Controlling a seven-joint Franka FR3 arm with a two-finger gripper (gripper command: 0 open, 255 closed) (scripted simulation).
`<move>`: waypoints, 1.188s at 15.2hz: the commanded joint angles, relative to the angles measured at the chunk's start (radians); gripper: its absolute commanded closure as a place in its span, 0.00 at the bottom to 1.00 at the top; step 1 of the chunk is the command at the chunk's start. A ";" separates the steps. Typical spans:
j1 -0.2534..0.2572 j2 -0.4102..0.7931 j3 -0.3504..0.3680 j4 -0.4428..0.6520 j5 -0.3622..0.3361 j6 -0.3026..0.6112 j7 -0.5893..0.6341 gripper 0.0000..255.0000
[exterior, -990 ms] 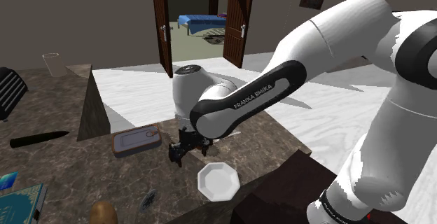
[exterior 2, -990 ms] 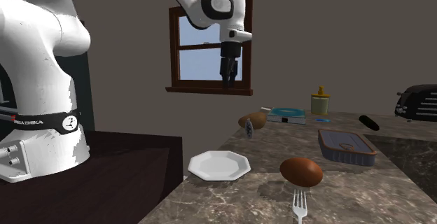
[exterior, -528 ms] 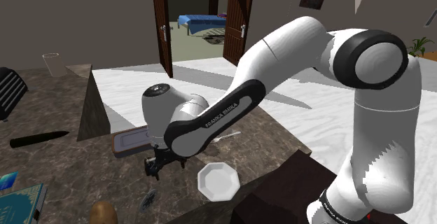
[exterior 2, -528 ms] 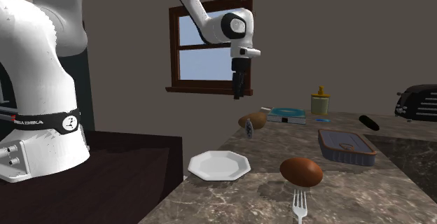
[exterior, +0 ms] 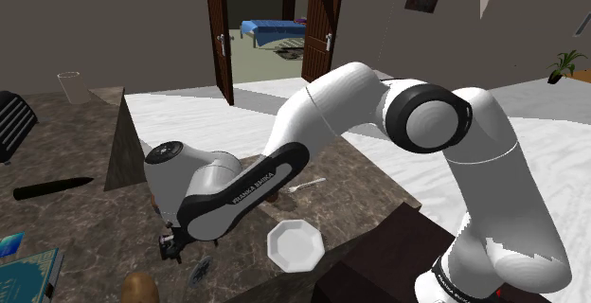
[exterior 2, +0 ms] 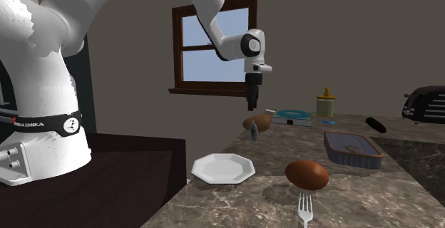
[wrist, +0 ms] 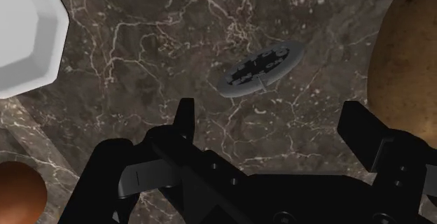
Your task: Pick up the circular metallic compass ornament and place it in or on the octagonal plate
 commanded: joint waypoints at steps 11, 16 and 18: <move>0.025 0.092 -0.029 0.034 -0.033 0.056 0.018 0.00; 0.025 0.092 -0.029 0.034 -0.033 0.056 0.018 1.00; 0.025 0.092 -0.029 0.034 -0.033 0.056 0.018 1.00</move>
